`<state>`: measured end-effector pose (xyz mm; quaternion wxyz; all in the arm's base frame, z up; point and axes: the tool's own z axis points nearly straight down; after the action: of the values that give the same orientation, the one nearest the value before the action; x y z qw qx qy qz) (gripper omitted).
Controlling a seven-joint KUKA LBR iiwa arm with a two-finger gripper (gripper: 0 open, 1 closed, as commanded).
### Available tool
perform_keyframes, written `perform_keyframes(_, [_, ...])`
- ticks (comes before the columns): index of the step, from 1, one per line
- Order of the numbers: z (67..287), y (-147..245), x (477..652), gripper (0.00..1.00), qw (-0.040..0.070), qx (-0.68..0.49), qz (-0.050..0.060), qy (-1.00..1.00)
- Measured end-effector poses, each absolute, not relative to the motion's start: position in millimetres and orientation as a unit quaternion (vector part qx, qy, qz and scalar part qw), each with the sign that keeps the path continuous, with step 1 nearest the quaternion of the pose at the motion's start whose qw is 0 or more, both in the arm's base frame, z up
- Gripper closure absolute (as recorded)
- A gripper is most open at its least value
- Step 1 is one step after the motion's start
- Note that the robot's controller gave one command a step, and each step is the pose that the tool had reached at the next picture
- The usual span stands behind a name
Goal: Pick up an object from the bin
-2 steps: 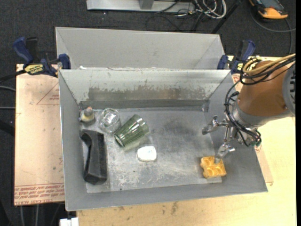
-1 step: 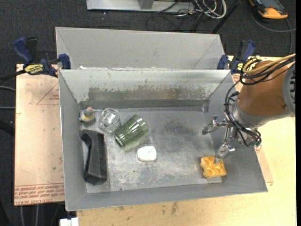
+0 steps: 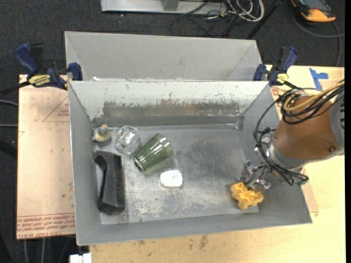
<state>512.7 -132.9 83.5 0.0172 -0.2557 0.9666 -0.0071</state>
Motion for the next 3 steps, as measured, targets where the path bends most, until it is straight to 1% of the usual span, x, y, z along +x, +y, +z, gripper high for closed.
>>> perform_keyframes(1, [83, -133, 512.7, 1.0, 0.017, -0.256, -0.007, 0.966])
perform_keyframes(2, [191, -123, 508.9, 1.0, 0.002, -0.257, 0.0, 0.966])
perform_keyframes(3, [191, -123, 508.9, 1.0, 0.001, -0.257, 0.0, 0.966])
